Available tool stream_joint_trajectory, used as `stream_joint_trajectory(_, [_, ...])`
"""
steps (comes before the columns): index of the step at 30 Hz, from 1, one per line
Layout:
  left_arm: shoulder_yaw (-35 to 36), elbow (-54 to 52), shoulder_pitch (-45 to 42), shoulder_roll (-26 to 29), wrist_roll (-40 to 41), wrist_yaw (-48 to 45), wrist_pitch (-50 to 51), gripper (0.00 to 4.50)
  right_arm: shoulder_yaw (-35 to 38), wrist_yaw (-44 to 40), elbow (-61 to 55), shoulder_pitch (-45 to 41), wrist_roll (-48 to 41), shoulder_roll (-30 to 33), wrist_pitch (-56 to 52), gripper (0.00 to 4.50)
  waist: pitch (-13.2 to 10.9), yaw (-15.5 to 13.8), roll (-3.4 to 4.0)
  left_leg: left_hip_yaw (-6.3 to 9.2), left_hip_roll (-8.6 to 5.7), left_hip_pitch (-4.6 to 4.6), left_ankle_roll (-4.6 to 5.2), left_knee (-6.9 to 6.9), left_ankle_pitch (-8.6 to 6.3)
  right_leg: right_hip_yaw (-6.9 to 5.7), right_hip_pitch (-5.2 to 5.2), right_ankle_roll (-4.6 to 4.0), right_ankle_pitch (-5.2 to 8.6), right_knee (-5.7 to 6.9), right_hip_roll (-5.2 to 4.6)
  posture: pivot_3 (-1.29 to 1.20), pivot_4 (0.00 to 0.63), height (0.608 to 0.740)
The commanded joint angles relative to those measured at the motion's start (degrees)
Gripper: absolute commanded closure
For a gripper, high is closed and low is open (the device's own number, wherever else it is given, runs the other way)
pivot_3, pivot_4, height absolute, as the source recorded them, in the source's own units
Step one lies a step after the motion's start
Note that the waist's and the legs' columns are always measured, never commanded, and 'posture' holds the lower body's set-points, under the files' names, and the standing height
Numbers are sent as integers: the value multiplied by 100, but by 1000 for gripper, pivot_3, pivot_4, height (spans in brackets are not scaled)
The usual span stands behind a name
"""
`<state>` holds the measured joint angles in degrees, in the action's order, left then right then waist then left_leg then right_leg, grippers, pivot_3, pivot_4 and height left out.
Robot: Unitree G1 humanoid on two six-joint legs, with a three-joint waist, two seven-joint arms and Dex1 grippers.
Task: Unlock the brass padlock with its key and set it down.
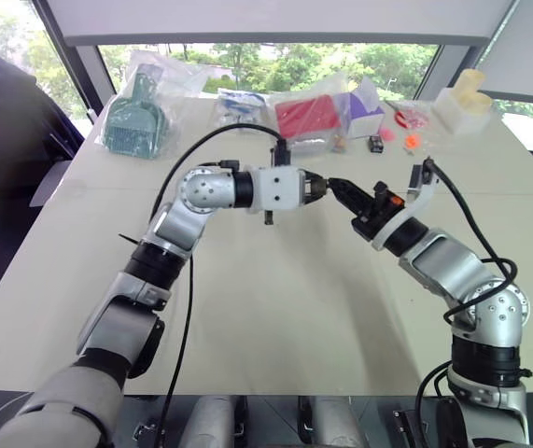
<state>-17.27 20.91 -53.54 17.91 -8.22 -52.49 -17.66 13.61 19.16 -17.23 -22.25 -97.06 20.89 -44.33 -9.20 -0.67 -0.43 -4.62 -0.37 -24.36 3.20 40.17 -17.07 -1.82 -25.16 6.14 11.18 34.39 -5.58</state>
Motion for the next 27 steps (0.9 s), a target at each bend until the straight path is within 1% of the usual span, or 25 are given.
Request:
stream_joint_trajectory(1, [162,-93,-283,-48,-28,423,-354,3821,-59,143,-67,15,-192,-70,83,4442,0,1,0,0,0,0,0,0,0,0,0,0,0,0,0,0,150,740])
stream_joint_trajectory(8, [70,-132,-178,-34,-312,882,-1031,3821,4,600,84,-22,-649,-276,477,4442,0,0,0,0,1,0,0,-1,0,0,0,3,-2,1,0,0,150,740])
stream_joint_trajectory(12, [-16,-203,-44,19,-424,937,-1313,3821,28,768,151,-45,-739,-364,660,4442,0,10,0,-1,2,1,0,-2,0,0,0,4,-3,1,0,0,150,740])
stream_joint_trajectory(21, [-67,-147,18,113,-957,1634,-2145,3821,111,1225,181,-89,-1066,-636,1067,4442,0,2,0,-2,2,1,0,-2,0,0,0,6,-3,1,0,0,150,740])
stream_joint_trajectory(24, [-92,-118,45,123,-1033,1743,-2259,3821,98,1299,156,-70,-1104,-654,1126,4442,0,7,0,-2,2,2,0,-3,0,0,-1,6,-4,1,0,0,150,740])
stream_joint_trajectory(25, [-115,-92,60,127,-973,1665,-2215,3821,53,1158,103,-64,-988,-537,1013,4442,0,7,1,-2,2,1,0,-3,0,0,-1,7,-4,2,0,0,150,740])
stream_joint_trajectory(27, [-118,20,50,121,-708,1348,-1899,3821,-152,554,-209,-65,-173,39,603,4442,0,-2,2,-4,2,1,0,-2,0,0,-1,7,-4,1,0,0,150,740])
